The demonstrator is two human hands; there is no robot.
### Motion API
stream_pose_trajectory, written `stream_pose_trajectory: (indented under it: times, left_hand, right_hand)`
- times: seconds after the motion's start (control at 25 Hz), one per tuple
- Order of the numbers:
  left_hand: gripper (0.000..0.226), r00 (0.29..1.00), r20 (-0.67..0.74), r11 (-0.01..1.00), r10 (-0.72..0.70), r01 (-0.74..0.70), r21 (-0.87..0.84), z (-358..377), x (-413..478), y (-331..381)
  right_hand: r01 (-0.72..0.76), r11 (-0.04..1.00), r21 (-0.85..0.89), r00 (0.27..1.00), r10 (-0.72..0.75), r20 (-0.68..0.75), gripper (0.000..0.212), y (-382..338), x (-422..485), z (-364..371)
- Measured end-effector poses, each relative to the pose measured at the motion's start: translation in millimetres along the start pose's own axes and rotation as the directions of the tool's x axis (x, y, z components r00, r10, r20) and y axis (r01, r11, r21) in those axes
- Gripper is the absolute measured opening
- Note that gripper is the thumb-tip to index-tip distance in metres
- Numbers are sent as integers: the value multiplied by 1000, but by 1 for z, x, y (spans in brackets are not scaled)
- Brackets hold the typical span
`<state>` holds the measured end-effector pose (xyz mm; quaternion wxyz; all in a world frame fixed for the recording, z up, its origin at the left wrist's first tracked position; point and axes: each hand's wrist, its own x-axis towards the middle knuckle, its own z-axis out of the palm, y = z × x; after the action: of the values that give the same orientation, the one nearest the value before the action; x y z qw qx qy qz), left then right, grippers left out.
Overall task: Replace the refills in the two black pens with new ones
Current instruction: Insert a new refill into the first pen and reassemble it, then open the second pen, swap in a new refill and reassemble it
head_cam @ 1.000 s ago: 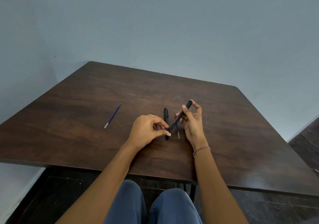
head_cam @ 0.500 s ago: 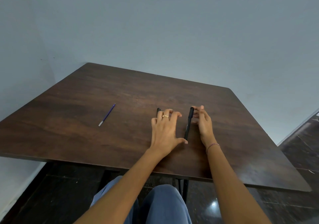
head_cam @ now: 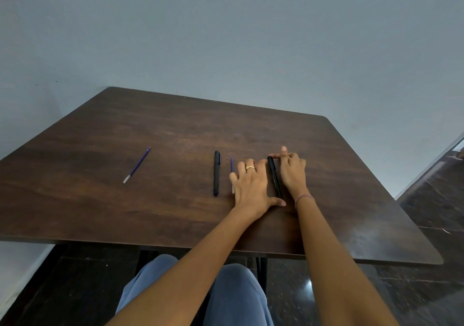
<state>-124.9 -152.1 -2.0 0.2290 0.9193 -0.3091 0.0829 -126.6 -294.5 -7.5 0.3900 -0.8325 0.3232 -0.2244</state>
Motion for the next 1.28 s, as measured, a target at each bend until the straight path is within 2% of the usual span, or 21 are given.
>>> stream_pose_trajectory:
  times: [0.12,0.2,0.36,0.76,1.0,1.2,1.28]
  left_hand:
    - [95,997,82,1000,-12,10,28,-1,7,1]
    - [81,991,132,999,0,-7,51,0,10,1]
    - [62,991,135,999,17,-21,33,3,9,3]
    - [48,985,171,999,15,-7,-46,0,9,7]
    - [48,982,189,997,25,-10,-81,-7,8,5]
    - [54,996,85,993,4,7,-118,-21,8,-12]
    - [57,998,43,985,-34,41,-165,-31,11,-27]
  right_hand:
    - [-45,996,-82,999,45,-3,59,-2,5,3]
    - [-16,993,-114,1000,15,-9,59,-2,5,3]
    - [30,988,-149,999,-33,-17,58,-2,4,3]
    - [46,988,-148,998,-52,-34,57,1,6,3]
    - [50,993,-111,997,-57,-56,55,3,7,3]
    - [57,996,-73,996,-62,-70,53,1,4,0]
    - [99,995,-22,988,-101,-119,50,-2,0,-3]
